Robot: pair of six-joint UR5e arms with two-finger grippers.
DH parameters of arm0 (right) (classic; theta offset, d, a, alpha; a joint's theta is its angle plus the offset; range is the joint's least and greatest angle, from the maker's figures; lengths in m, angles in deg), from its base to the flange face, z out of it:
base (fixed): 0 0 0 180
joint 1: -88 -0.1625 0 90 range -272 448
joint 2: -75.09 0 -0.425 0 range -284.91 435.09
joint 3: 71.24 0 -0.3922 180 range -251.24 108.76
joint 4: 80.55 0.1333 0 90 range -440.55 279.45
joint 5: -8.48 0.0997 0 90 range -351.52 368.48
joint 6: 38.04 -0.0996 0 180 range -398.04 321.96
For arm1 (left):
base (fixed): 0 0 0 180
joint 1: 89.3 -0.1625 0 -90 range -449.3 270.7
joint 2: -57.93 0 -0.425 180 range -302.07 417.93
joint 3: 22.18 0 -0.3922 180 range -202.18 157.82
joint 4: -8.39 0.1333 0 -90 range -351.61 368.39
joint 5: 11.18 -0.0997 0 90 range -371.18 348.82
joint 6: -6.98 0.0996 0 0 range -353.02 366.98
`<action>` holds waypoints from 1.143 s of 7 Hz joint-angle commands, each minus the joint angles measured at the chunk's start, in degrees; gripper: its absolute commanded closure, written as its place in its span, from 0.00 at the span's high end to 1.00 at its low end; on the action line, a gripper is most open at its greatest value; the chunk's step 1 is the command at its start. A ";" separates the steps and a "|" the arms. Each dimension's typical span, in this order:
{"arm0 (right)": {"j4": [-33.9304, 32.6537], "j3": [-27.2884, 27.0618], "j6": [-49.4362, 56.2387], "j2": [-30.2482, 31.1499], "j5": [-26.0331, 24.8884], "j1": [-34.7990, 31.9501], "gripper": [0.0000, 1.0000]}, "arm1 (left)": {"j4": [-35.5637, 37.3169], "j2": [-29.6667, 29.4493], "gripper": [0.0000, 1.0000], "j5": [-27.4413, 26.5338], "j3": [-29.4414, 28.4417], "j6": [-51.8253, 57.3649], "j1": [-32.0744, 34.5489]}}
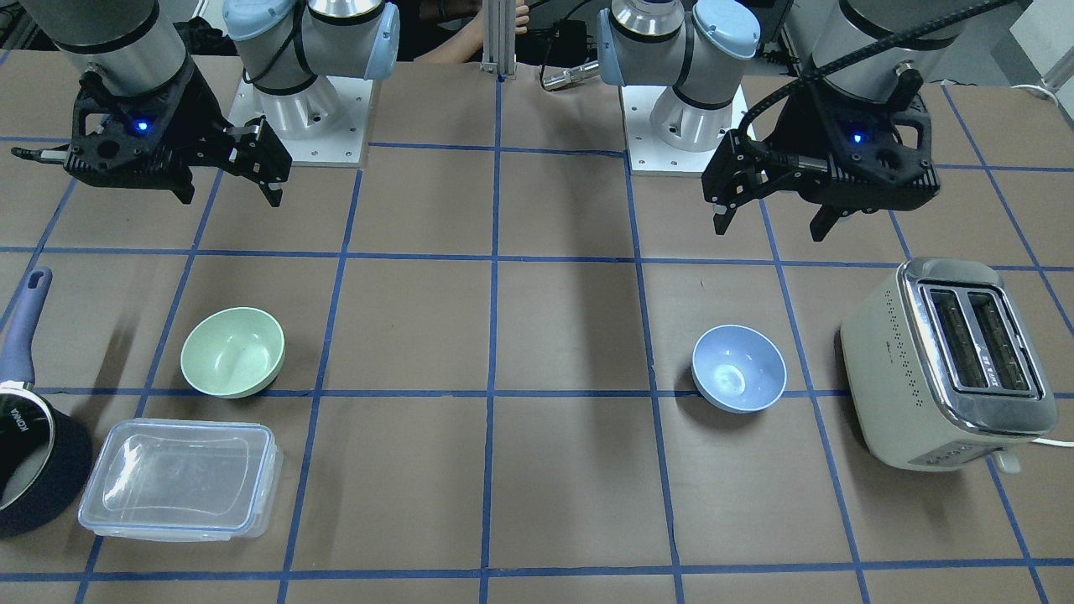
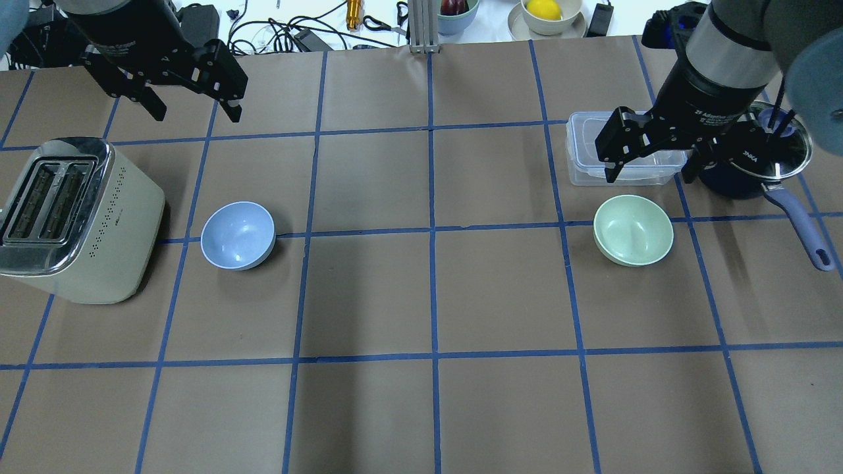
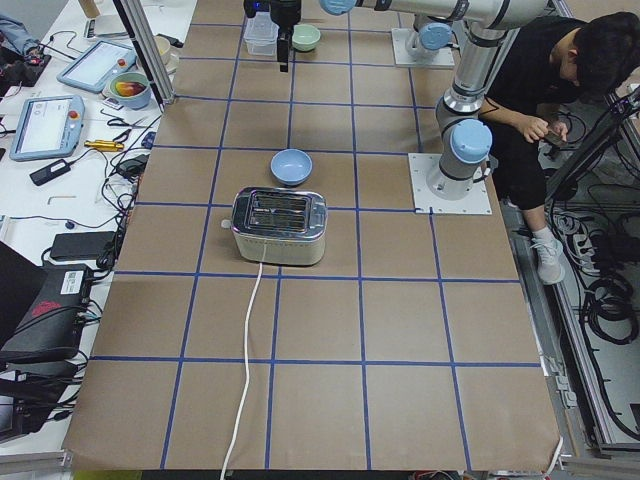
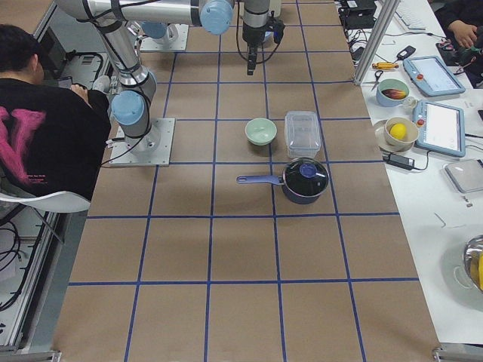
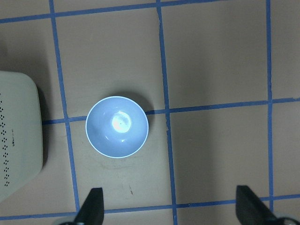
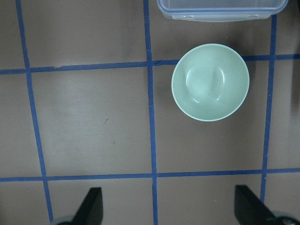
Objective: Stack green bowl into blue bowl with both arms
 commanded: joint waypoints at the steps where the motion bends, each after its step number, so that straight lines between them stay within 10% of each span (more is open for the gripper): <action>1: 0.00 0.00 0.09 -0.01 -0.14 0.00 1.00 | 0.51 -0.05 1.00 0.18 0.33 0.00 0.02; 6: 0.00 -0.09 -0.09 -0.09 -0.23 0.00 1.00 | -0.01 -0.39 1.00 0.27 2.61 0.09 -1.56; 8: -1.04 -0.09 -0.61 -0.79 -0.31 0.70 1.00 | 5.91 -1.62 0.99 0.27 12.40 0.97 -7.33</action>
